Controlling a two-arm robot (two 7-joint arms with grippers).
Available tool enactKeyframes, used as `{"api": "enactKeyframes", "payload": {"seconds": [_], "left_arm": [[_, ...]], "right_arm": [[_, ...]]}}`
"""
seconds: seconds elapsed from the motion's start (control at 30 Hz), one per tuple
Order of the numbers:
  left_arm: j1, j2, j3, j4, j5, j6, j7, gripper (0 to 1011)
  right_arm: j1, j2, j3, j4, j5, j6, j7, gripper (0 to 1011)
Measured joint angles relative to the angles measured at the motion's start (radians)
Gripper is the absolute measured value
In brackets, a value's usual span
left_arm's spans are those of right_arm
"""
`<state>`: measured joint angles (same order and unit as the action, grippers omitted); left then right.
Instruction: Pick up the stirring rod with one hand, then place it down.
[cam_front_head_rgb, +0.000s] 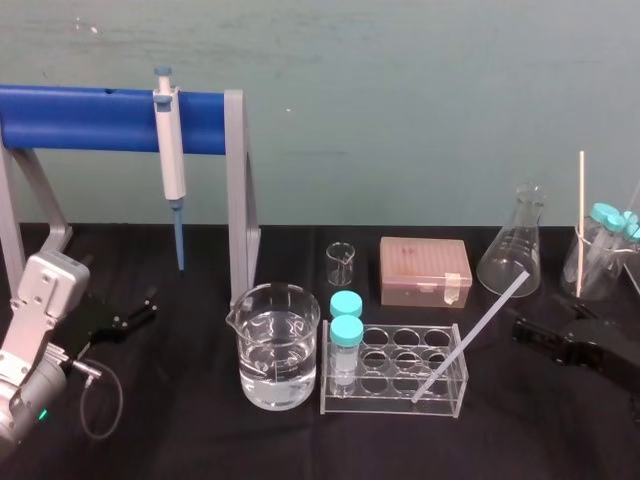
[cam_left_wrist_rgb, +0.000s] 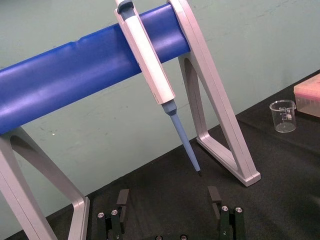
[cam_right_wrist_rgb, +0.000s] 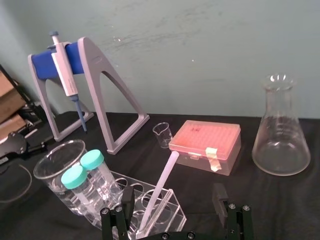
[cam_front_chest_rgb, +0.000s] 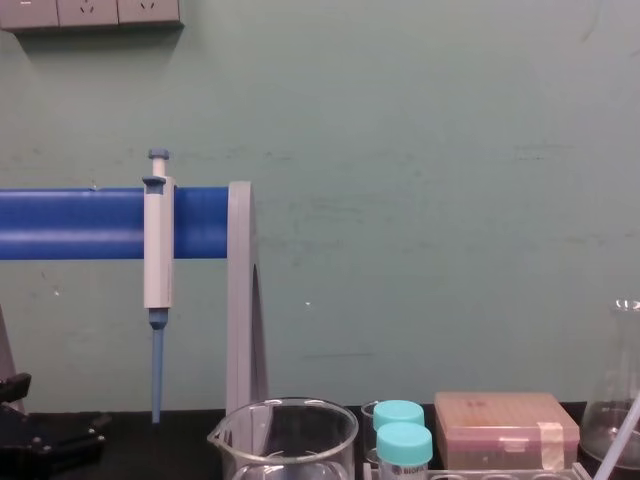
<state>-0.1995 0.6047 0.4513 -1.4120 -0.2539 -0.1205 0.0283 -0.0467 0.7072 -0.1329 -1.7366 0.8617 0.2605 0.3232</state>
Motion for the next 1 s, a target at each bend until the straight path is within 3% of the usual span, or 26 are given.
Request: {"api": "enactKeyframes", "payload": {"seconds": [0.5, 1.0], "left_arm": [[0.0, 0.0, 0.0, 0.0, 0.0, 0.0, 0.0, 1000], [0.0, 0.0, 0.0, 0.0, 0.0, 0.0, 0.0, 1000]], "right_arm": [[0.125, -0.058, -0.12, 0.099, 0.04, 0.02, 0.015, 1003], [0.145, -0.045, -0.149, 0.107, 0.048, 0.0, -0.009, 1003]]}}
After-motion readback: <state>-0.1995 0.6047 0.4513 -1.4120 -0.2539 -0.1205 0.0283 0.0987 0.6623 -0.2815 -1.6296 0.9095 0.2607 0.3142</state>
